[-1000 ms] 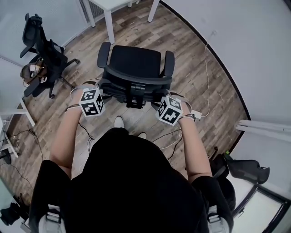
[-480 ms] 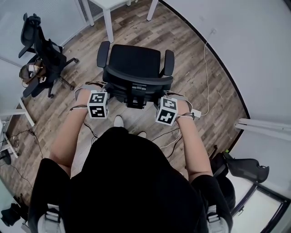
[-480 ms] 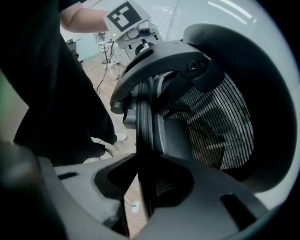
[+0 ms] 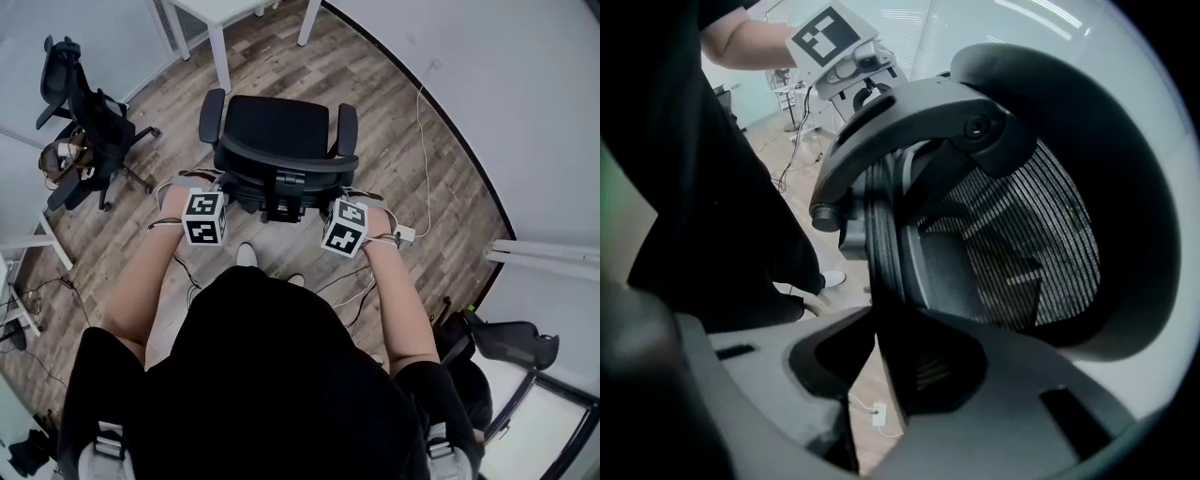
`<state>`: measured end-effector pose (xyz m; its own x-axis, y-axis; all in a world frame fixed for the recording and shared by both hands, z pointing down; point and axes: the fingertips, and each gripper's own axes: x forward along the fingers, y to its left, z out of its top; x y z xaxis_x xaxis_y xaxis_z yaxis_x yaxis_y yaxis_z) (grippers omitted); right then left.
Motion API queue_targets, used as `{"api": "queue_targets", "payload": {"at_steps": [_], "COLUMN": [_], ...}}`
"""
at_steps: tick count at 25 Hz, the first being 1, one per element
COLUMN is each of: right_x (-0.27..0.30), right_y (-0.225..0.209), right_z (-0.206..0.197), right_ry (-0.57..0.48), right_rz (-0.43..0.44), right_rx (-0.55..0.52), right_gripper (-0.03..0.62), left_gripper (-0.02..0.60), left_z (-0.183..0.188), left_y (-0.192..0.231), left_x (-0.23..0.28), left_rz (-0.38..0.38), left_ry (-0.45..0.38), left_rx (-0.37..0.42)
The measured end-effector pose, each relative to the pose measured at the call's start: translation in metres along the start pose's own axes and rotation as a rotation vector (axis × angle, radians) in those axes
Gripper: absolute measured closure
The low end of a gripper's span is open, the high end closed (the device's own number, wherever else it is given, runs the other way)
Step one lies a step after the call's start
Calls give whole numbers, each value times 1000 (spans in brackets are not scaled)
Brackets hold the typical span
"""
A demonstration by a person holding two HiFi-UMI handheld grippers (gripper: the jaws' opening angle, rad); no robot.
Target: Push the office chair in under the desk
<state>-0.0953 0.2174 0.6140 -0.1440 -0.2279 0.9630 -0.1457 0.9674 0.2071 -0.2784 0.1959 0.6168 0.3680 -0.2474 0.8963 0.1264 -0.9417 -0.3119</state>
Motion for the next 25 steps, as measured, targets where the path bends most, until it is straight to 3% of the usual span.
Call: {"api": "queue_targets", "payload": {"at_steps": [16,25], "right_x": [14,17], "right_y": [-49,-90], "right_z": [6,4], "right_ry": [34,16], "right_rz": [-47,-45], "right_rx": [111,118], "right_gripper": [482,480], "left_gripper": [477,471], "left_z": [-13,-13], "left_y": [55,95], "left_x": [14,25], "left_rz": [15,29], "left_ry": [-33,-28], "left_rx": [55,46]}}
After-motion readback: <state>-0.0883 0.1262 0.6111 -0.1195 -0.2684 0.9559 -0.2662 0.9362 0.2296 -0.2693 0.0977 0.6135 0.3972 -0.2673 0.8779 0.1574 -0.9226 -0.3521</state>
